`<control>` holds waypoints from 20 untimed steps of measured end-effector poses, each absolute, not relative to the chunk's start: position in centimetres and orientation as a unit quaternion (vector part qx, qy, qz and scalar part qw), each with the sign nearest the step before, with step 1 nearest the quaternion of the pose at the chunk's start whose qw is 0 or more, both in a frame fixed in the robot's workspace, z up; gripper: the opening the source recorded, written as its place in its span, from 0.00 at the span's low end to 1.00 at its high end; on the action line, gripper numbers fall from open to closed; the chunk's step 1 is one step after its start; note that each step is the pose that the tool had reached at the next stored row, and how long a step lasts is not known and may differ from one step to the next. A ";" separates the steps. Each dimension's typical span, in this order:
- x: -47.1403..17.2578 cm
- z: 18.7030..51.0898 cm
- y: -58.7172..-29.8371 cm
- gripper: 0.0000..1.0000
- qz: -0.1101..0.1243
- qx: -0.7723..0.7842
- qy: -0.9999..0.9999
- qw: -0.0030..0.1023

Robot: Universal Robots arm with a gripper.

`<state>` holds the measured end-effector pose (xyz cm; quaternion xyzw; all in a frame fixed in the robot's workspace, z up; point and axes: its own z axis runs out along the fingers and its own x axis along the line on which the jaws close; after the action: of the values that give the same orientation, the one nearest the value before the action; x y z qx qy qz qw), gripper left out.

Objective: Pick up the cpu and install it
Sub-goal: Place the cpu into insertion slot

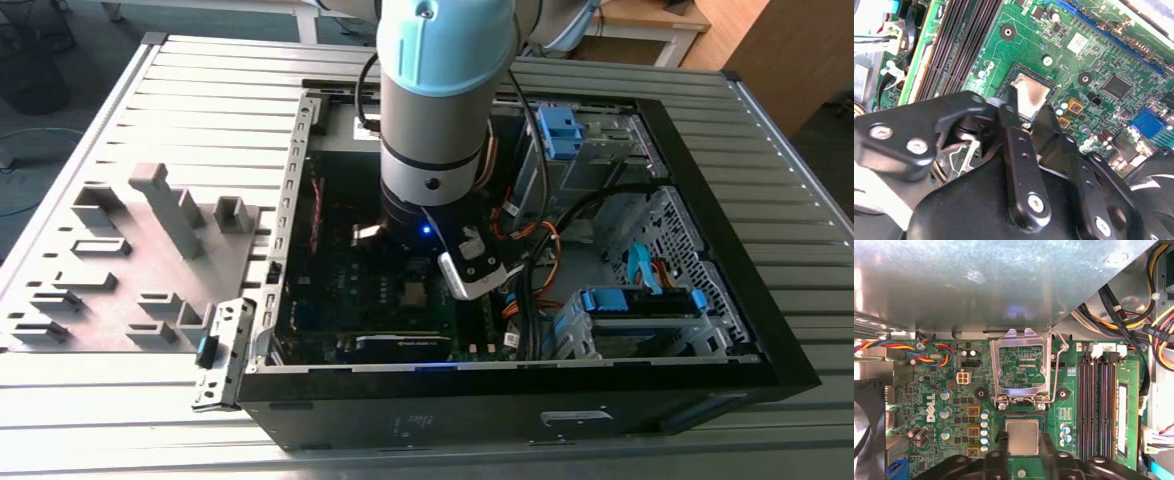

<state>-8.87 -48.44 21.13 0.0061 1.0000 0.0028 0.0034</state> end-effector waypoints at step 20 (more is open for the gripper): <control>-8.9 21.2 -48.4 0.11 0.003 0.027 1.000 0.003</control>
<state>-8.87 -48.43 21.24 0.0266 0.9996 0.0029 0.0034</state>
